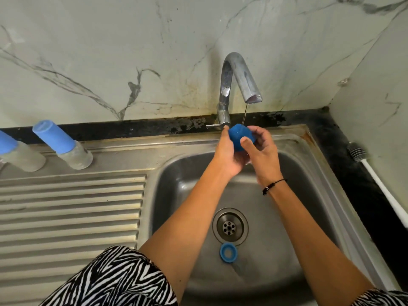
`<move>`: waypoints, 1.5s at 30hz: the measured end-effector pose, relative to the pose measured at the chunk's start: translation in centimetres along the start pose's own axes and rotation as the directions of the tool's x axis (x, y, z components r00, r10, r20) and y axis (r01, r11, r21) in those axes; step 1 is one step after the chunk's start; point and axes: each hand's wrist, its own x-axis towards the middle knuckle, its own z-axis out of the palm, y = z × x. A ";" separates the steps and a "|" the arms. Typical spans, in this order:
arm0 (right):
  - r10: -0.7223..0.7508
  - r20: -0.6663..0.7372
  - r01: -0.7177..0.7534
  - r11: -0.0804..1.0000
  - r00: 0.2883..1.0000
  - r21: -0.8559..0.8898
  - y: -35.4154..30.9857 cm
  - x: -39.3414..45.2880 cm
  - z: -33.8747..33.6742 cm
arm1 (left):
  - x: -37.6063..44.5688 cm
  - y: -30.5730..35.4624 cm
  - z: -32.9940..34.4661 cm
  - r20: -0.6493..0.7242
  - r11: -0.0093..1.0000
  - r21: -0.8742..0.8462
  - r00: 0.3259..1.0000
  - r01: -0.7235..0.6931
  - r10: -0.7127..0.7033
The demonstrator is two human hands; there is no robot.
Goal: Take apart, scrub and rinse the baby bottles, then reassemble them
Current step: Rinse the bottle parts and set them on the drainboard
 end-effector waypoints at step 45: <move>0.095 0.602 0.354 0.732 0.793 -0.582 -1.4 -10.4 2.8 | -12.1 -3.4 -13.4 0.059 0.289 0.882 0.697 -0.372 0.715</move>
